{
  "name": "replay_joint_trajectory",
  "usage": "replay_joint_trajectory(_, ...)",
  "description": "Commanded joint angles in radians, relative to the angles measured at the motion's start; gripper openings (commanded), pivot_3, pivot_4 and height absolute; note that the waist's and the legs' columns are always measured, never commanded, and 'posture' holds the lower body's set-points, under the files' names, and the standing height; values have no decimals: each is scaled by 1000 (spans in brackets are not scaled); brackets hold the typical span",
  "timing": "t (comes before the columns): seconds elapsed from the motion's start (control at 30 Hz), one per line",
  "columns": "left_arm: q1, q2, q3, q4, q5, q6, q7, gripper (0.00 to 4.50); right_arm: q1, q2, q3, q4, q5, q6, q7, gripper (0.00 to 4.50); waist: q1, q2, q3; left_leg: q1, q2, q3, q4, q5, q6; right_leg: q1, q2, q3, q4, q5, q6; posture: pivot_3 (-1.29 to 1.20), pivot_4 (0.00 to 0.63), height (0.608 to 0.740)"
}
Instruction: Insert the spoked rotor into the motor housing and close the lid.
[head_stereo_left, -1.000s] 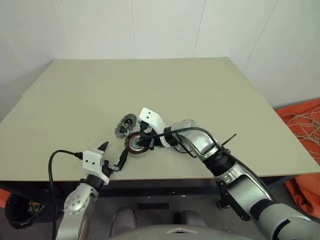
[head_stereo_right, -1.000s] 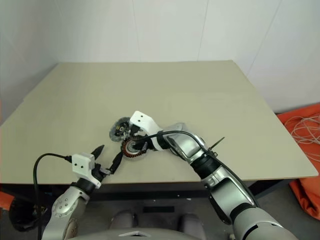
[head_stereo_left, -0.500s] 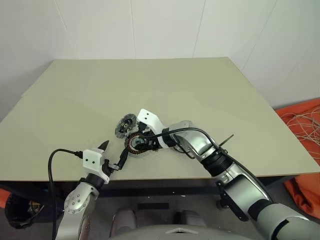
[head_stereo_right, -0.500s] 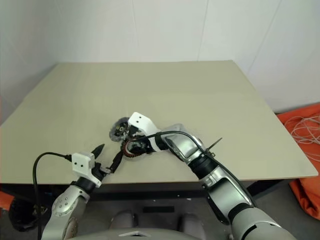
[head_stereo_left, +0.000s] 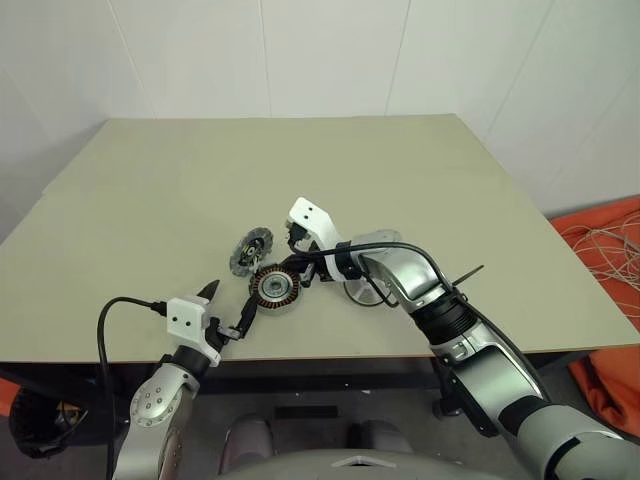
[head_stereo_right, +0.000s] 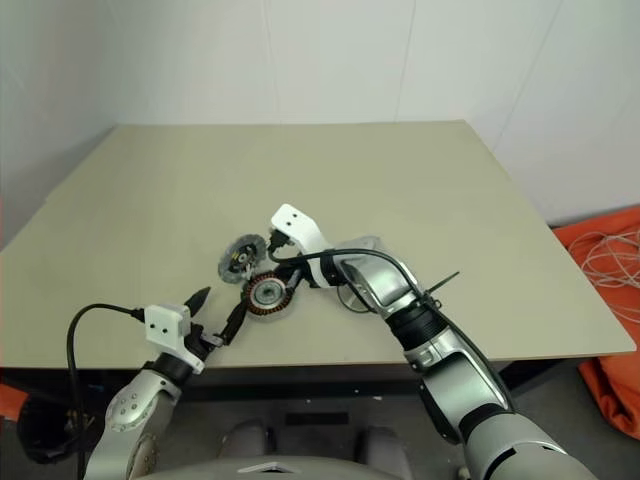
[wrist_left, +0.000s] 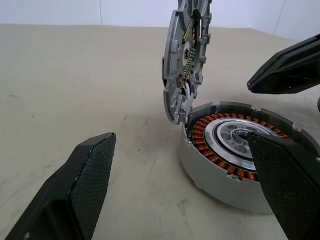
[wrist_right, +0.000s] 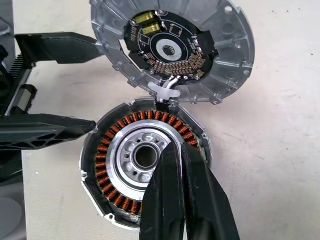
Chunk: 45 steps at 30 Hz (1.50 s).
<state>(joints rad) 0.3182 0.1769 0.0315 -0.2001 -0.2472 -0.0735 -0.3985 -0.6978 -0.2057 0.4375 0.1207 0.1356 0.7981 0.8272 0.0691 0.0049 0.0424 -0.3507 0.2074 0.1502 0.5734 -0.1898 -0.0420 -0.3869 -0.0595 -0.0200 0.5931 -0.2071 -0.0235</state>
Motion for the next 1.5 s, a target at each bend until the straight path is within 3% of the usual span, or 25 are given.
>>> replay_joint_trajectory(0.03,-9,5,4,-9,-5,-13,-6,4500,-15,16,2,-49,10,5,-3,15,0,0,0,0,0,0,0,0,0,0,0,0,0,0,0,0,0,740)
replay_joint_trajectory(1.5,0,-2,6,-45,2,4,22,4500,18,67,129,73,-35,-26,14,15,-1,0,0,1,0,0,0,0,0,1,0,0,0,-2,3,0,0,740)
